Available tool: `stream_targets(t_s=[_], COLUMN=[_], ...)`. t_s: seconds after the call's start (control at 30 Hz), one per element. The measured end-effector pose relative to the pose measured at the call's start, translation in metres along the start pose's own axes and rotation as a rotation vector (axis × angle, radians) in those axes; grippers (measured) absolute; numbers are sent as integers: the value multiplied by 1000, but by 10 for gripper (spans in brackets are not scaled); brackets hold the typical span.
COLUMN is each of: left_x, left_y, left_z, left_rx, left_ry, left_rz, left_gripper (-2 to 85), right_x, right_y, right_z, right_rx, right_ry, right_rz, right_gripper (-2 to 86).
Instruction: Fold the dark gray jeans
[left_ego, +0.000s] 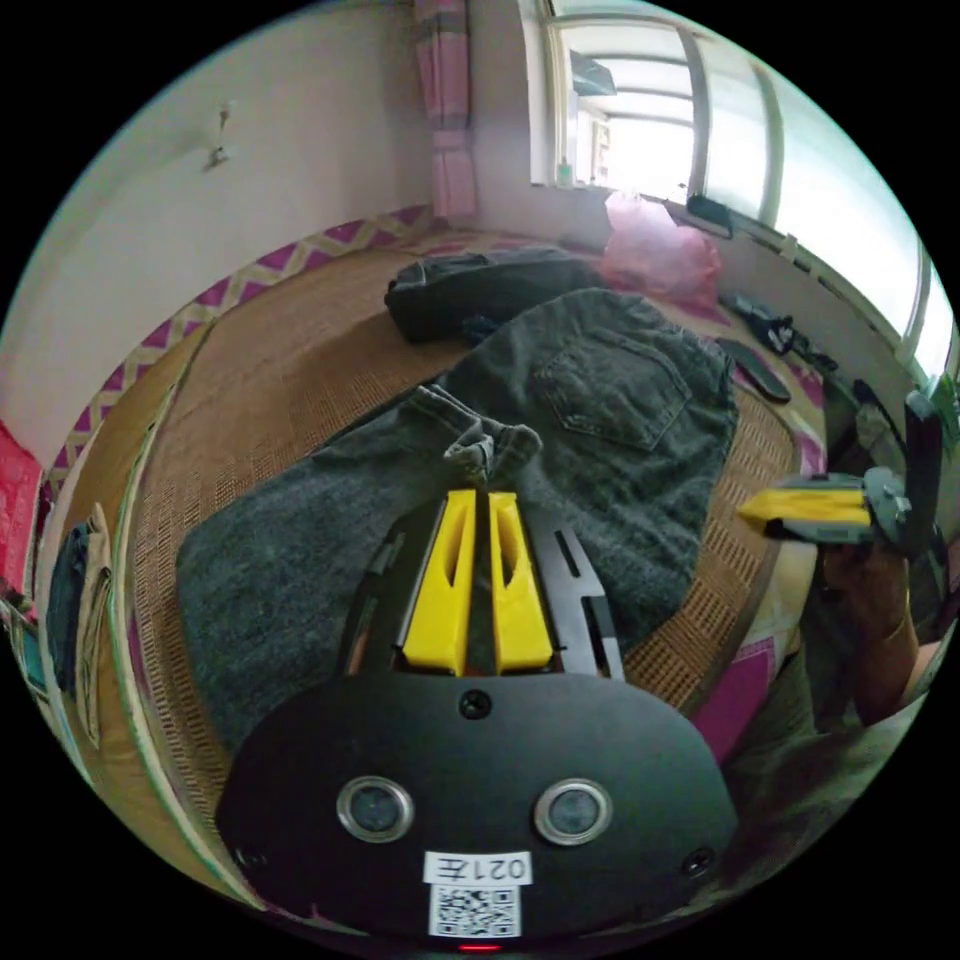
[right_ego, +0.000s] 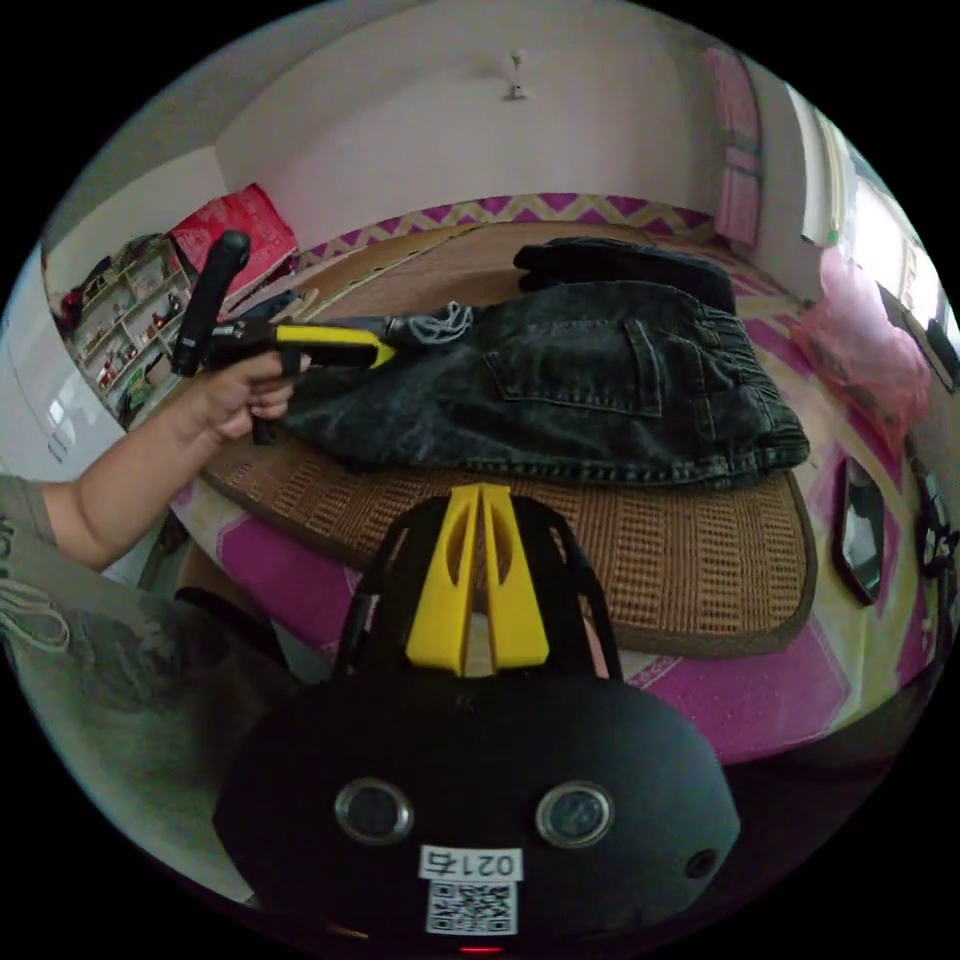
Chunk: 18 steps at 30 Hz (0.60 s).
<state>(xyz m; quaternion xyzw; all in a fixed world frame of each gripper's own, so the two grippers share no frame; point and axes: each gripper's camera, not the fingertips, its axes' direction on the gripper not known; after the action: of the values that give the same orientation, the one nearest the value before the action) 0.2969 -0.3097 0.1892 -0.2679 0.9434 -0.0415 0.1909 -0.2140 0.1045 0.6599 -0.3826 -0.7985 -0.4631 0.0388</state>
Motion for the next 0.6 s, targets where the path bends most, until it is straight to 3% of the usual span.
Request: stream_targets(t_s=[0.07, 0.2, 0.4, 0.6], left_x=[0, -5, -7, -21], left_y=[5, 22, 61, 94], left_z=[0, -12, -33, -56], left_rx=[48, 144, 196, 163], left_ry=[24, 221, 185, 47], left_rz=[-11, 20, -15, -194], left_gripper=[30, 64, 63, 0], right_x=[32, 122, 192, 205], right_y=[-1, 6, 2, -31], right_z=[-9, -26, -31, -11], right_rx=[51, 158, 306, 264], right_ry=[-46, -44, -169, -166], right_rz=[134, 491, 771, 876], right_gripper=[33, 167, 171, 114])
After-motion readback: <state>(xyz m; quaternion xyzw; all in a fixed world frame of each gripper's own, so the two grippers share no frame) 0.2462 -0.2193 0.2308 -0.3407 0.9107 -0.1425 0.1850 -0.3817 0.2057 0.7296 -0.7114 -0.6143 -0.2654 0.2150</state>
